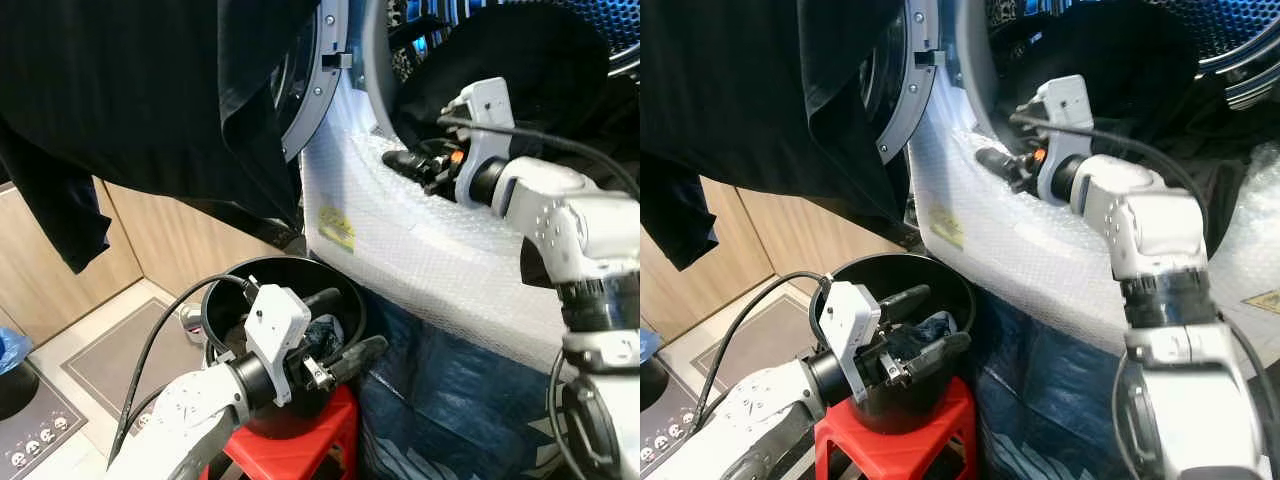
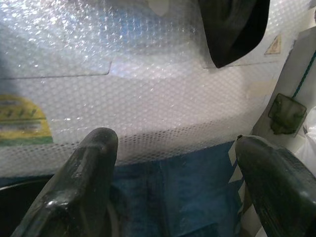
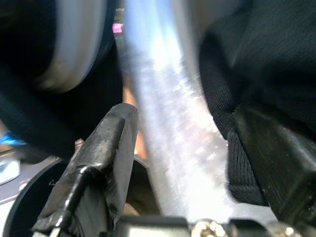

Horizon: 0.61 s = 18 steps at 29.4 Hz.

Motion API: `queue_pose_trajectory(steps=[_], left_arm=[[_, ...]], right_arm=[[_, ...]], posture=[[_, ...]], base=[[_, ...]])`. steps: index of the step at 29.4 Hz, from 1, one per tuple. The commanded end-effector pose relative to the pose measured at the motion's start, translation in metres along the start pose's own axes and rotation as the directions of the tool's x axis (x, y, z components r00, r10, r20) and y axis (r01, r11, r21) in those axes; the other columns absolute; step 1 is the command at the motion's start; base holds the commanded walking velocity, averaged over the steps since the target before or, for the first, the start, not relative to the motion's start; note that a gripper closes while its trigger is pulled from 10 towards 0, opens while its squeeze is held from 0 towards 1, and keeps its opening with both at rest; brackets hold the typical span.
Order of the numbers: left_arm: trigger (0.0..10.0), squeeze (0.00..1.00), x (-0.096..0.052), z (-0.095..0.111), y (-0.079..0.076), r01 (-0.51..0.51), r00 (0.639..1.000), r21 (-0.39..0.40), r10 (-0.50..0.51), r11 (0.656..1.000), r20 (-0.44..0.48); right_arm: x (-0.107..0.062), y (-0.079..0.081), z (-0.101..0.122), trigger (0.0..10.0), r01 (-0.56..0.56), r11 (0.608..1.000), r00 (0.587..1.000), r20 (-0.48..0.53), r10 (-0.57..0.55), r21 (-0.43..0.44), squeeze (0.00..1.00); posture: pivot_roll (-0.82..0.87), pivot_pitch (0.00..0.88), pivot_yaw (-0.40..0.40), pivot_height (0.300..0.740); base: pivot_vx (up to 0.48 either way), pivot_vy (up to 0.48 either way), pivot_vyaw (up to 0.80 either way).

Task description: Clothes washing

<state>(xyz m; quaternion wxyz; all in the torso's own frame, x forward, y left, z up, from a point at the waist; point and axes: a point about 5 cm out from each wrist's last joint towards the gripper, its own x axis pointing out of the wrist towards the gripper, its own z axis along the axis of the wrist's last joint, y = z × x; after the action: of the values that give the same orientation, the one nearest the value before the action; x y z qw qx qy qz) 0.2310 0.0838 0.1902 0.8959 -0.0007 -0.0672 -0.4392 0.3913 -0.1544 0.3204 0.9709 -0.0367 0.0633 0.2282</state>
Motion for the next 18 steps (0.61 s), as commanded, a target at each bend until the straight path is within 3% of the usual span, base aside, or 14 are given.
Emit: queue_pose_trajectory(steps=[1, 7, 10, 11, 15, 18], left_arm=[[10.0, 0.0, 0.0, 0.005, -0.003, 0.002, 1.0, 0.02, -0.002, 1.0, 0.008], [10.0, 0.0, -0.001, 0.005, -0.003, -0.004, 1.0, 0.016, 0.004, 1.0, 0.01], [10.0, 0.0, -0.001, 0.005, -0.003, -0.004, 1.0, 0.015, 0.004, 1.0, 0.008], [10.0, 0.0, -0.001, 0.004, -0.003, -0.004, 1.0, 0.015, 0.004, 1.0, 0.006], [10.0, 0.0, 0.0, 0.005, -0.002, 0.001, 1.0, 0.015, -0.001, 1.0, 0.008], [10.0, 0.0, 0.0, 0.005, -0.002, 0.003, 1.0, 0.013, -0.003, 1.0, 0.009]], right_arm=[[-0.006, -0.026, -0.007, 10.0, 0.139, 0.99, 0.989, -0.046, -0.138, 0.019, 0.0], [-0.015, -0.065, -0.009, 10.0, 0.35, 0.931, 0.936, -0.081, -0.343, 0.101, 0.0], [-0.019, -0.076, -0.009, 10.0, 0.414, 0.904, 0.91, -0.081, -0.407, 0.11, 0.0], [-0.022, -0.083, -0.011, 10.0, 0.457, 0.877, 0.89, -0.089, -0.448, 0.147, 0.0], [-0.028, -0.093, -0.01, 10.0, 0.513, 0.835, 0.858, -0.075, -0.509, 0.199, 0.0], [-0.028, -0.093, -0.006, 10.0, 0.495, 0.844, 0.867, -0.048, -0.497, 0.206, 0.0]], posture=[[0.0, 0.054, -0.048, 0.74], [0.0, 0.055, -0.047, 0.74], [0.0, 0.055, -0.043, 0.74], [-0.01, 0.054, -0.041, 0.74], [-0.01, 0.053, -0.036, 0.74], [-0.01, 0.053, -0.034, 0.74]], base=[[0.0, 0.0, 0.0], [0.0, 0.0, 0.0], [0.0, 0.0, 0.0], [0.0, 0.0, 0.0], [0.0, 0.0, 0.0], [0.0, 0.0, 0.0]])
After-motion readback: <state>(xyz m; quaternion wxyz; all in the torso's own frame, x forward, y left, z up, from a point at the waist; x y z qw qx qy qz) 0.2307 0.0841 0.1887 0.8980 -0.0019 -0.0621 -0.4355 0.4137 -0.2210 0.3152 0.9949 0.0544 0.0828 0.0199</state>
